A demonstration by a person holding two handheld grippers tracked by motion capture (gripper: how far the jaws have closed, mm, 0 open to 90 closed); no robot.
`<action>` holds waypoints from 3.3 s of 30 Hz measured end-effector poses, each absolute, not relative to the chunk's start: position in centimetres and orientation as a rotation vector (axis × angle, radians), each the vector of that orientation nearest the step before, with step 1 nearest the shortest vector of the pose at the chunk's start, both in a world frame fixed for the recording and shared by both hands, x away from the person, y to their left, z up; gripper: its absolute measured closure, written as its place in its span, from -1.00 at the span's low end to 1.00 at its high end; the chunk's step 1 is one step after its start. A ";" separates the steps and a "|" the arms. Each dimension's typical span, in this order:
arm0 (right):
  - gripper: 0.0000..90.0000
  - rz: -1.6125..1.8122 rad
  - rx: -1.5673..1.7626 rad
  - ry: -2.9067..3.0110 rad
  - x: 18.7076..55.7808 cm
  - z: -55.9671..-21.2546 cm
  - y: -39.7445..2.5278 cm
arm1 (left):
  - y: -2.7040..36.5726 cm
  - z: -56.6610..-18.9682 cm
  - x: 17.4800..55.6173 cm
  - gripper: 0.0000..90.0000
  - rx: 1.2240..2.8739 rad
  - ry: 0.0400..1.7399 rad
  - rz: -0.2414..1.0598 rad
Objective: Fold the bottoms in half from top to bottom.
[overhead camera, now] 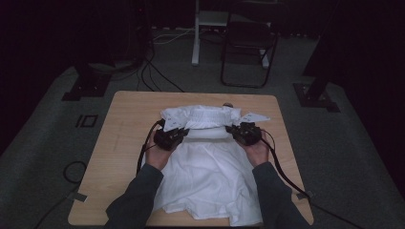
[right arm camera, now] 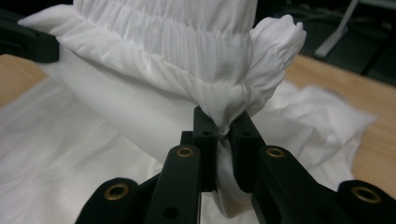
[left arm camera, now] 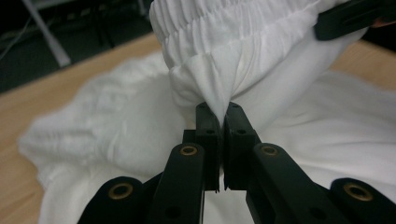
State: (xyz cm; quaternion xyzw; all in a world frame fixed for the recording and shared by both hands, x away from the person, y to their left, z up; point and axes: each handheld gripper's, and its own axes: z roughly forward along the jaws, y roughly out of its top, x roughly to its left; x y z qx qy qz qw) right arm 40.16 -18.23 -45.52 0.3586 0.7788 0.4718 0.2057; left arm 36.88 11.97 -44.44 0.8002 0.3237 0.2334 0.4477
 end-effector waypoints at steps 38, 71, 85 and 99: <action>0.90 1.093 1.388 2.295 41.7 -53.1 -19.3 | 11.0 -52.0 41.3 0.96 2.124 1.080 0.297; 0.47 1.447 1.103 2.387 37.3 -52.2 -19.6 | 8.6 -53.4 36.1 0.69 2.242 0.720 0.221; 0.52 1.197 0.909 2.608 32.6 -54.7 -17.3 | 9.4 -54.5 32.5 0.67 2.262 0.661 0.174; 0.19 1.298 1.052 2.329 38.0 -51.3 -18.9 | 12.0 -49.4 37.8 0.37 2.097 0.840 0.422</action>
